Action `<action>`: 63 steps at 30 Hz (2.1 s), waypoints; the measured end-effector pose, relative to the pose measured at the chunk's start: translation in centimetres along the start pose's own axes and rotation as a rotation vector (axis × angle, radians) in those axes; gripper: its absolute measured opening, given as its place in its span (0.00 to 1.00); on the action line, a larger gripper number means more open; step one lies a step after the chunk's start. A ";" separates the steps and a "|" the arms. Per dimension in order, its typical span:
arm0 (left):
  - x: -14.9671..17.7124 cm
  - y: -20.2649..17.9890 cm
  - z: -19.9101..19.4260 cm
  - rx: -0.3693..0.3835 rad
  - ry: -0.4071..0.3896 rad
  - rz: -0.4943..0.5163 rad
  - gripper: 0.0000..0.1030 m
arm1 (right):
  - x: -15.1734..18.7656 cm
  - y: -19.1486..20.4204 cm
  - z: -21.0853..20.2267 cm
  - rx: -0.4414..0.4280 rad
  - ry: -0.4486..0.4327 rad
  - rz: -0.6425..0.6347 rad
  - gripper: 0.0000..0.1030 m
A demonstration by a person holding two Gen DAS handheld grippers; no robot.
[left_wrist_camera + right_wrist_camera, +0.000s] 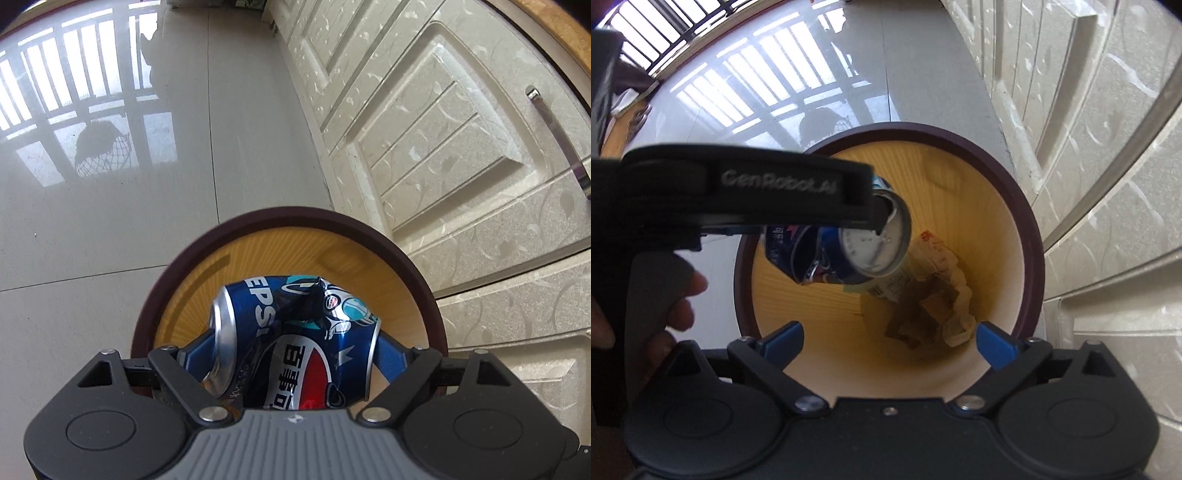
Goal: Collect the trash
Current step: 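Open left tool to drop Pepsi can while right tool drops cardboard, then lift both open tools away from the wastebasket back toward the bench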
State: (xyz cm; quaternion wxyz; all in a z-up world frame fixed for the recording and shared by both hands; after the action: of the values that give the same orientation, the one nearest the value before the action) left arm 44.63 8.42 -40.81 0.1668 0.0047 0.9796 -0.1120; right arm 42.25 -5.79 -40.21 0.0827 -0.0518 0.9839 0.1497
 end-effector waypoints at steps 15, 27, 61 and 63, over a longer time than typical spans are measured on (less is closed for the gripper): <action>1.4 -0.1 -1.1 -0.056 0.063 0.060 1.00 | -0.1 -0.9 -0.4 0.081 -0.030 -0.017 0.99; 2.9 0.4 -3.5 -0.113 0.063 0.058 1.00 | 0.1 -1.7 -1.8 0.117 -0.092 0.018 1.00; 8.6 2.3 -15.9 -0.250 -0.047 0.050 1.00 | 4.1 1.4 -12.8 0.167 -0.256 0.021 1.00; 8.7 2.2 -17.3 -0.255 -0.065 0.049 1.00 | 4.6 1.7 -13.8 0.168 -0.263 0.020 1.00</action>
State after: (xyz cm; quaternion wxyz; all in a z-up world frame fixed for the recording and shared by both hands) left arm 30.93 14.14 -28.25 0.2003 0.0038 0.9796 0.0175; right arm 35.50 -8.75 -27.52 0.2135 -0.0150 0.9741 0.0730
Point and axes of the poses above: each gripper's, at about its wrist camera, not at the fingertips, and z roughly the way its jaws point, y to its left, x to its underside, the point moved 2 cm from there along z, roughly the way its jaws point, and after that the axes turned 14 degrees about z, right-handed, at the moved point
